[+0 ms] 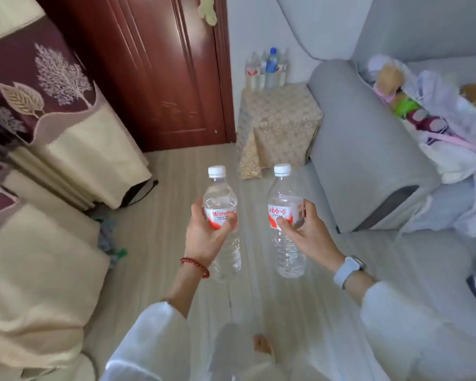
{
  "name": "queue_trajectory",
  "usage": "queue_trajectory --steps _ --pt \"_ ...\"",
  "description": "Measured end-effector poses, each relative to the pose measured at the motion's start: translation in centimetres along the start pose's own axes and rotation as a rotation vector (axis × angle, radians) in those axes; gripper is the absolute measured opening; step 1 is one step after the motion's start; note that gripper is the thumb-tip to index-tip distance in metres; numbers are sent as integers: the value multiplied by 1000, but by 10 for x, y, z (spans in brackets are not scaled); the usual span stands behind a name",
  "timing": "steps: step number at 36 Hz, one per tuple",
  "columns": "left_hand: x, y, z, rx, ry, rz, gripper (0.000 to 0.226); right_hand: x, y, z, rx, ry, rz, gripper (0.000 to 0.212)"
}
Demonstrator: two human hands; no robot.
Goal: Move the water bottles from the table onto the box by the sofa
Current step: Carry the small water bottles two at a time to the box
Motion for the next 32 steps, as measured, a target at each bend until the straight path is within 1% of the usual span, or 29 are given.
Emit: queue_trajectory --steps 2,5,10,15,19,21,24,27,32 --pt "7 -40 13 -7 12 2 47 0 -41 -7 5 4 27 57" --pt "14 -104 34 -27 9 4 50 1 -105 -14 11 -6 50 59" --pt "19 -226 72 -51 2 15 54 -4 -224 -22 57 -8 54 55" --pt "32 -358 110 -82 21 -17 56 -25 -359 -36 67 -18 95 48" --pt "53 -451 141 -109 40 -43 59 -40 -450 -55 95 -66 116 52" --pt "63 -490 159 -129 54 -53 56 -43 -487 -66 114 -104 134 54" --pt "74 -544 186 -161 70 -58 55 -38 -543 -77 120 -138 176 52" --pt "74 -595 216 -195 82 -89 62 -25 -601 -83 120 -172 223 51" --pt "62 -680 272 -198 38 -140 71 3 -703 -87 61 -217 257 63"
Point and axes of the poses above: each hand's wrist, its own y-axis away from the middle knuckle, its own z-axis out of the palm, x = y × z, the point moved 4 cm from there along -y, towards the middle knuckle, and after that the axes turned 5 degrees about y, right-handed, at the moved point
